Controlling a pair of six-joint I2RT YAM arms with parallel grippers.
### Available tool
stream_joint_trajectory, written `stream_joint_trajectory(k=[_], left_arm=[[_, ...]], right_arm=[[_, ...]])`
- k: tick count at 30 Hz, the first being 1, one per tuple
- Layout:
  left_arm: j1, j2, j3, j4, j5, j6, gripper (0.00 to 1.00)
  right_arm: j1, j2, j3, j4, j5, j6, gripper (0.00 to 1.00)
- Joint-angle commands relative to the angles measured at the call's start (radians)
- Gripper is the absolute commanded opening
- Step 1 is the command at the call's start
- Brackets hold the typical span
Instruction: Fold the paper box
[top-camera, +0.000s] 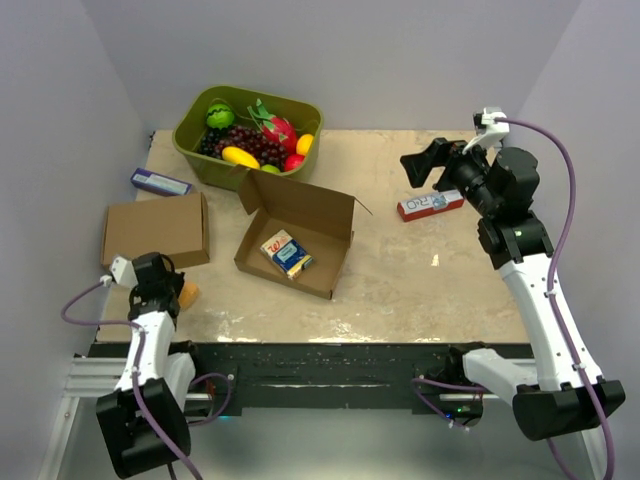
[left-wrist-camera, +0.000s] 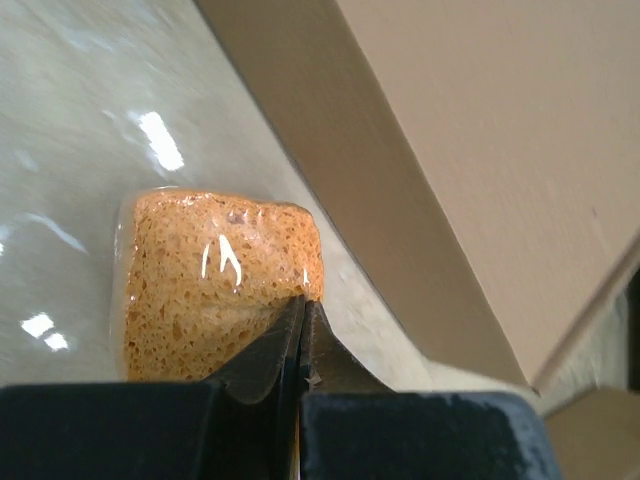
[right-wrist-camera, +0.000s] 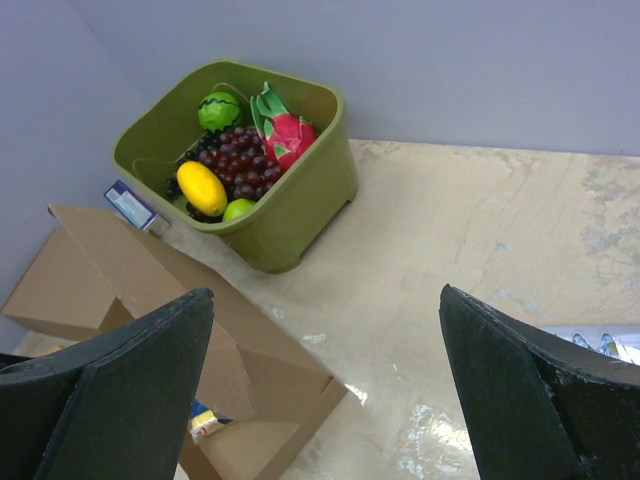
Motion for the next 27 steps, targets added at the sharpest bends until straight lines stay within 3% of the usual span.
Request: stream_joint_trajectory(k=[1, 6, 9, 14, 27], left_arm=[[-0.091, 0.016, 0.031, -0.277, 0.168, -0.041, 0.0], [-0.206, -0.042, 0.083, -0.351, 0.205, -0.079, 0.0], [-0.266, -0.171, 0.103, -0.393, 0.187, -0.116, 0.0], [-0.28, -0.282, 0.137, -0.443, 0.191, -0.081, 0.0], [-0.307, -0.308, 0.217, -0.368, 0.268, 0.112, 0.0]], right_arm=[[-0.002, -0.015, 0.006, 0.037, -0.023, 0.016, 0.99], [-0.003, -0.007, -0.014, 0.067, -0.038, 0.03, 0.99], [-0.002, 0.002, -0.025, 0.08, -0.043, 0.044, 0.99], [-0.002, 0.013, -0.032, 0.092, -0.046, 0.049, 0.99], [-0.002, 0.044, -0.039, 0.089, -0.058, 0.045, 0.99]])
